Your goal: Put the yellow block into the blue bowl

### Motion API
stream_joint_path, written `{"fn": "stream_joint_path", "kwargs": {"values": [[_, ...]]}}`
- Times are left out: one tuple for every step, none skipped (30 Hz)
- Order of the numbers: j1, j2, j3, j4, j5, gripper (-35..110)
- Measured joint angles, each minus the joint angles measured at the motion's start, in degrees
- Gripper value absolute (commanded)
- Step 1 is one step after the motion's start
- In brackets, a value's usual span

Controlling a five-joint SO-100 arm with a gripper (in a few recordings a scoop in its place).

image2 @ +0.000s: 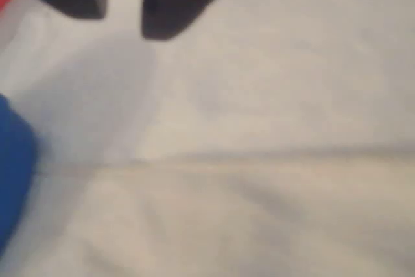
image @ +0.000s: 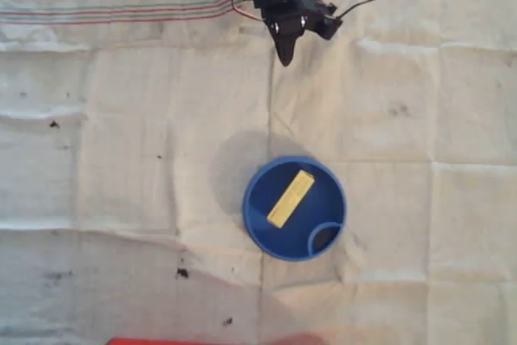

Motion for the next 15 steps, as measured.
{"fn": "stream_joint_path", "kwargs": {"values": [[-0.18, 0.97, 0.88, 0.0, 0.0, 0], [-0.35, 1.23, 1.58, 0.0, 0.0, 0], [-0.35, 1.23, 2.37, 0.0, 0.0, 0], [-0.35, 1.23, 2.72, 0.0, 0.0, 0], [-0.35, 1.23, 3.25, 0.0, 0.0, 0], [-0.35, 1.23, 4.22, -0.26, 0.0, 0], [-0.35, 1.23, 5.19, -0.44, 0.0, 0], [-0.35, 1.23, 5.71, -0.53, 0.0, 0], [-0.35, 1.23, 6.15, -0.53, 0.0, 0], [-0.35, 1.23, 6.5, -0.53, 0.0, 0], [-0.35, 1.23, 6.86, -0.53, 0.0, 0], [-0.35, 1.23, 7.12, -0.53, 0.0, 0], [-0.35, 1.23, 7.29, -0.53, 0.0, 0], [-0.35, 1.23, 7.29, -0.53, 0.0, 0], [-0.35, 1.23, 7.38, -0.53, 0.0, 0]]}}
